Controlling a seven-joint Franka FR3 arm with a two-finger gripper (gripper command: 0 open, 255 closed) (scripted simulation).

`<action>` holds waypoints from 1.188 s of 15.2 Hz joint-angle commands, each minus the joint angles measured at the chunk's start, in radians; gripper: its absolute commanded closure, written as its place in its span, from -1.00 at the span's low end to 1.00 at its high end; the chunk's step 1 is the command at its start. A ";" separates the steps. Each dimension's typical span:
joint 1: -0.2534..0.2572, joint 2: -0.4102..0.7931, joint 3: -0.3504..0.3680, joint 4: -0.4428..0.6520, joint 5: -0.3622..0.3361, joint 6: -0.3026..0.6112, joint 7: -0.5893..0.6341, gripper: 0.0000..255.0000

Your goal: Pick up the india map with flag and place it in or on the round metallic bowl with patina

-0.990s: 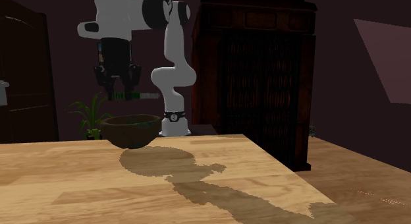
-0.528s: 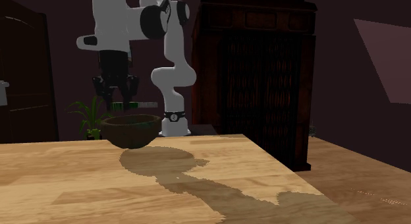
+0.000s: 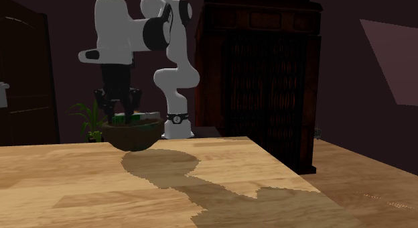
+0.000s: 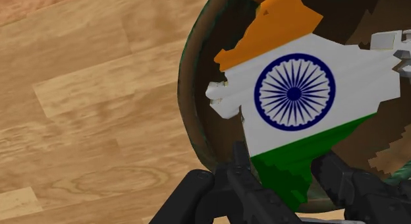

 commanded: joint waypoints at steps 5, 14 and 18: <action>0.001 0.004 0.000 -0.007 0.001 0.003 -0.001 1.00; 0.000 -0.037 0.001 0.022 -0.005 -0.067 0.003 -1.00; 0.000 -0.070 0.001 0.053 -0.009 -0.130 0.006 -1.00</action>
